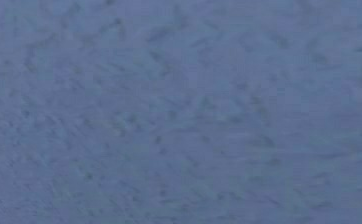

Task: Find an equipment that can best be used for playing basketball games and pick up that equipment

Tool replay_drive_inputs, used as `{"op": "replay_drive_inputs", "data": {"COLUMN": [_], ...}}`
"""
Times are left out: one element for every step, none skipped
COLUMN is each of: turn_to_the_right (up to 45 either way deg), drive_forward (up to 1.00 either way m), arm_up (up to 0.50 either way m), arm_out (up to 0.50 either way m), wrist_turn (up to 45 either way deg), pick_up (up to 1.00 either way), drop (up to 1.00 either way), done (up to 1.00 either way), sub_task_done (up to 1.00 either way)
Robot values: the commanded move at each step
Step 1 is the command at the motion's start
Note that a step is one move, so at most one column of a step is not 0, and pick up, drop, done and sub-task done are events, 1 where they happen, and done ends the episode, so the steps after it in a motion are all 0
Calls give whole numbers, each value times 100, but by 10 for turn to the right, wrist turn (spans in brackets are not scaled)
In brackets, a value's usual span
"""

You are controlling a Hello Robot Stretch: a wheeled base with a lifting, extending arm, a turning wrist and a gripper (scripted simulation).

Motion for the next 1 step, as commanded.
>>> {"op": "replay_drive_inputs", "data": {"turn_to_the_right": [0], "drive_forward": [0], "arm_up": [0], "arm_out": [0], "wrist_turn": [450], "pick_up": [0], "drop": [0], "done": [0], "sub_task_done": [0]}}
